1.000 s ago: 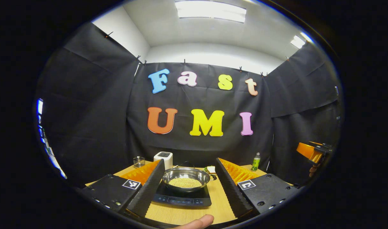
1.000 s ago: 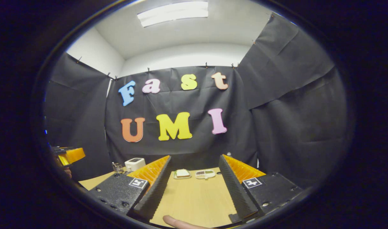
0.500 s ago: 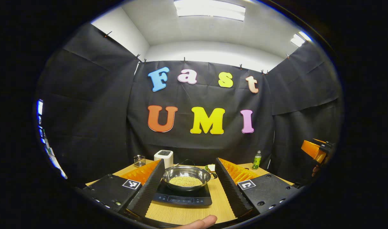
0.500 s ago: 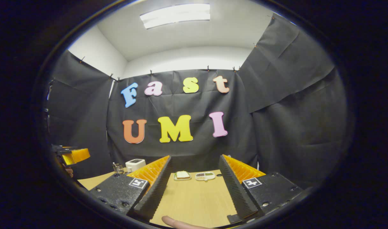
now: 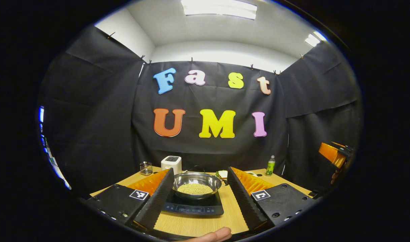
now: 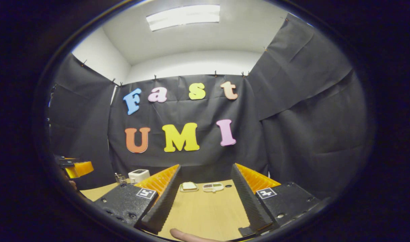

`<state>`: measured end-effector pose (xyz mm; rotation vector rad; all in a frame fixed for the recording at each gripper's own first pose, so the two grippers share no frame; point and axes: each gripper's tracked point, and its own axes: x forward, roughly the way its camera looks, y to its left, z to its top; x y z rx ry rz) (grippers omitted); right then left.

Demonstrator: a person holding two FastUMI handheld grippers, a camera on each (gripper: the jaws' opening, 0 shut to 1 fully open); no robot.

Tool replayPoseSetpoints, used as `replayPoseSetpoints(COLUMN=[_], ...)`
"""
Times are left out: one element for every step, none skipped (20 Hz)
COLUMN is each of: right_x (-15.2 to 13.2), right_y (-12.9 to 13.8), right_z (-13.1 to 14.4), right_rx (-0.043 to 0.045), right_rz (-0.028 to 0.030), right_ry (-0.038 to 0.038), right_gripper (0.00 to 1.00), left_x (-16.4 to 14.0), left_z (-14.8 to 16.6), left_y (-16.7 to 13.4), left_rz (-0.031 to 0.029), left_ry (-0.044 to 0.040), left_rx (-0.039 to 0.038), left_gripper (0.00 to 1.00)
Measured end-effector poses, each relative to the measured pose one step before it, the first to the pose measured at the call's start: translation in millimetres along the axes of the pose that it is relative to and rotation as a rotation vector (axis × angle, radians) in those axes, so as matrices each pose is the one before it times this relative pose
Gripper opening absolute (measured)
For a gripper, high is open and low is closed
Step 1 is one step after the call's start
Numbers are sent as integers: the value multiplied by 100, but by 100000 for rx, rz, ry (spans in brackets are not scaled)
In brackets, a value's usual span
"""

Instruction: First push the handle of the pot to place it horizontally, then grasp the pot with both hands and set it on the induction cooktop.

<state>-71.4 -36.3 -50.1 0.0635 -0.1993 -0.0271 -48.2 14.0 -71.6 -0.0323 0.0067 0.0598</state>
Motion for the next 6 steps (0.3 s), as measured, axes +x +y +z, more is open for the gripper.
replayPoseSetpoints(right_x=[-75, -3, 48, 22, 56, 12], right_y=[277, 173, 18, 129, 88, 80], right_z=[-226, -84, -322, -111, -142, -74], right_rx=[102, -1, -147, -68, 65, 60], right_rz=[863, 708, 435, 419, 157, 10], right_ry=[184, 513, 658, 441, 548, 580], right_gripper=[92, 93, 93, 93, 93, 92], left_x=[9, -31, -71, -31, -39, -13], left_z=[-20, 56, -93, -61, -103, 42], left_y=[-94, -146, -24, -45, 5, -23], left_rz=[-353, -537, -440, -478, -363, -119], left_ry=[19, 88, -171, -157, -111, 72], left_rx=[-569, -460, -501, -202, 109, 520], left_gripper=[95, 95, 95, 95, 95, 95])
